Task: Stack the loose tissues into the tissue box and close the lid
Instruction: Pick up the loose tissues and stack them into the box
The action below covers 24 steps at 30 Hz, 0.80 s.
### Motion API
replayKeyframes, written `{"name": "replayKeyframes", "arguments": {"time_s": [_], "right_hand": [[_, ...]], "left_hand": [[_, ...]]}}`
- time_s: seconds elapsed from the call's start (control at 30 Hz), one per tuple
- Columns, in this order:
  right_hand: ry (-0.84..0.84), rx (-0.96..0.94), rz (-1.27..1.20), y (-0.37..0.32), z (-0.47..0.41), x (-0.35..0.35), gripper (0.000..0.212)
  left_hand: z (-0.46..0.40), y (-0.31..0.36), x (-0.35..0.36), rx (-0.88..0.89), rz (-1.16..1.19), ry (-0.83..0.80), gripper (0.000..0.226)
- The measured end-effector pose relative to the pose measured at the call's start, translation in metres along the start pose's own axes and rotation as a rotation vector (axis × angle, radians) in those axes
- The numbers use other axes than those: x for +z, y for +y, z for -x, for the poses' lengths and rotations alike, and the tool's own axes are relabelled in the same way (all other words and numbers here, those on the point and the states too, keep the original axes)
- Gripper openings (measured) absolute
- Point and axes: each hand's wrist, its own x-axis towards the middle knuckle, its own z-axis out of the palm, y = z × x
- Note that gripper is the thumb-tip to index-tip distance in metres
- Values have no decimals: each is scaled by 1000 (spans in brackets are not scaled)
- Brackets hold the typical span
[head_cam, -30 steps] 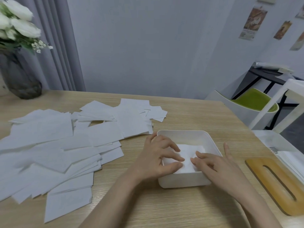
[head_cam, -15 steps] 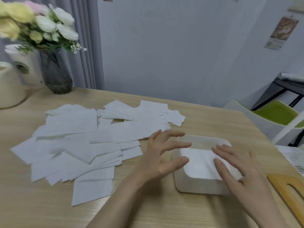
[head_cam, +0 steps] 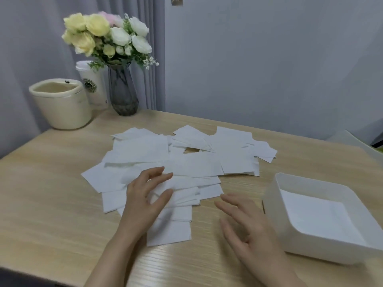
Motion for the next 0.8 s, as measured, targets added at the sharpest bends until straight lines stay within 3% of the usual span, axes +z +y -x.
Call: {"name": "replayKeyframes", "arguments": {"time_s": [0.1, 0.27, 0.57, 0.8], "right_hand": [[-68, 45, -16, 10, -8, 23, 36], [-93, 87, 41, 20, -34, 50, 43], [-312, 171, 307, 25, -71, 68, 76], [-391, 146, 330, 28, -78, 68, 78]], "left_hand": [[0, -10, 0, -30, -14, 80, 34], [0, -21, 6, 19, -258, 186, 42], [-2, -29, 8, -9, -331, 183, 46], [-2, -29, 9, 27, -365, 183, 44]]}}
